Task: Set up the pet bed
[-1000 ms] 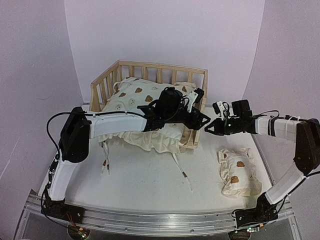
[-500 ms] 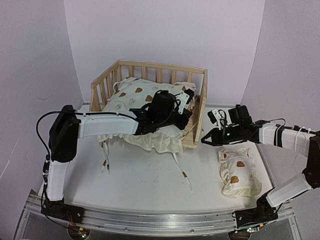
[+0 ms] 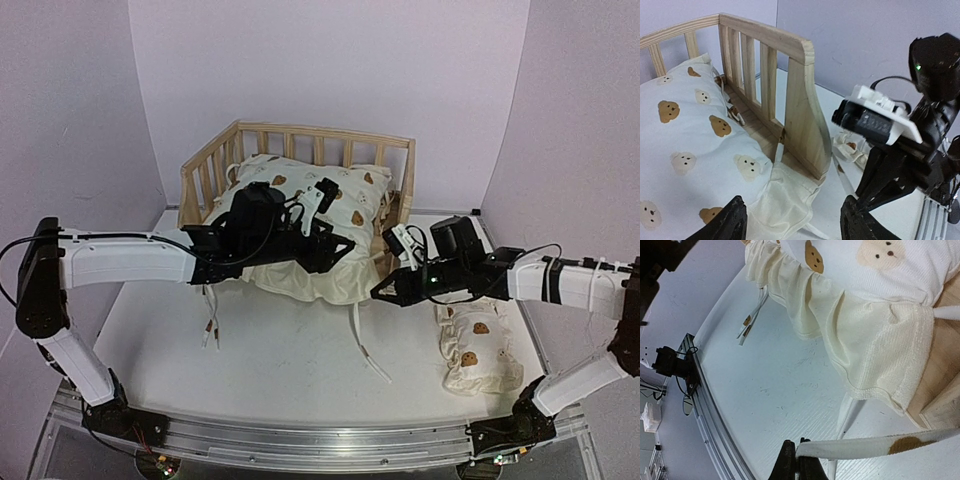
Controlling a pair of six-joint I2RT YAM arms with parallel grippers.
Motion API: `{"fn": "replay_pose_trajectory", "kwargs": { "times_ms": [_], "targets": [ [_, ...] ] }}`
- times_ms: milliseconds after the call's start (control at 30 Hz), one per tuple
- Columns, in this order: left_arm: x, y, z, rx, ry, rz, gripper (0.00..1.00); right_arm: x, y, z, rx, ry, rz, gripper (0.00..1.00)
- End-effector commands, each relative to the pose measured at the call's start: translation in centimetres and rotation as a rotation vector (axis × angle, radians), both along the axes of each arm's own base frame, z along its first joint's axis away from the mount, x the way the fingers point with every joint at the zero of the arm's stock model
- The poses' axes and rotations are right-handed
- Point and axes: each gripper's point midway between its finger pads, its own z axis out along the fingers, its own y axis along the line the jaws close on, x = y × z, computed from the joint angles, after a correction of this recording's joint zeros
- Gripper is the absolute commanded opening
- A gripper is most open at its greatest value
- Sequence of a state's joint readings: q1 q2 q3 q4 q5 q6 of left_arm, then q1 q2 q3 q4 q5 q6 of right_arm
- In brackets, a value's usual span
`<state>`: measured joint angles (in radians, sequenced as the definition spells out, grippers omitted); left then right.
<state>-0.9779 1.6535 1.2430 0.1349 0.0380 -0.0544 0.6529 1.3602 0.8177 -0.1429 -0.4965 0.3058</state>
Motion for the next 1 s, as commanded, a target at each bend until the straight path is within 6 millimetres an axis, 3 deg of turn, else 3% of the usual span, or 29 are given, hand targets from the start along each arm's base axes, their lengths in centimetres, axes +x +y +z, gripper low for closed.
{"fn": "replay_pose_trajectory", "kwargs": {
  "times_ms": [0,100,167,233,300,400,567,733,833,967],
  "targets": [
    [-0.8,-0.7,3.0,-0.126,0.006,-0.045,0.64,0.7,0.5,1.4,-0.009,-0.026,-0.064,0.0],
    [-1.1,-1.6,3.2,-0.141,0.018,-0.079,0.65,1.5,-3.4,-1.5,-0.179,-0.008,-0.242,0.0],
    [-1.4,-2.1,2.0,-0.13,0.04,-0.099,0.67,1.2,-6.5,-3.5,-0.306,-0.003,-0.332,0.01],
    [-1.6,-2.2,0.7,-0.117,0.06,-0.106,0.69,0.4,-8.4,-4.5,-0.378,-0.005,-0.36,0.2],
    [-1.5,-1.7,-0.3,-0.115,0.065,-0.082,0.71,0.0,-9.5,-4.4,-0.419,-0.019,-0.375,0.34],
    [-1.7,-0.7,-0.8,-0.134,0.06,-0.056,0.74,0.9,-9.5,-0.9,-0.378,-0.102,-0.368,0.62],
    [-2.4,0.9,-1.9,-0.139,0.074,-0.034,0.75,5.9,-8.5,7.4,-0.28,-0.301,-0.324,0.98],
    [-3.5,2.8,-0.9,-0.184,0.068,-0.027,0.75,12.1,-8.0,12.3,0.005,-0.29,-0.214,0.98],
    [-4.1,4.1,-0.3,-0.208,0.06,-0.013,0.75,13.7,-6.6,12.9,0.043,-0.331,-0.156,0.98],
    [-4.6,5.7,-0.2,-0.213,0.04,0.013,0.75,14.4,-4.9,13.4,0.099,-0.364,-0.082,0.94]
  ]
}}
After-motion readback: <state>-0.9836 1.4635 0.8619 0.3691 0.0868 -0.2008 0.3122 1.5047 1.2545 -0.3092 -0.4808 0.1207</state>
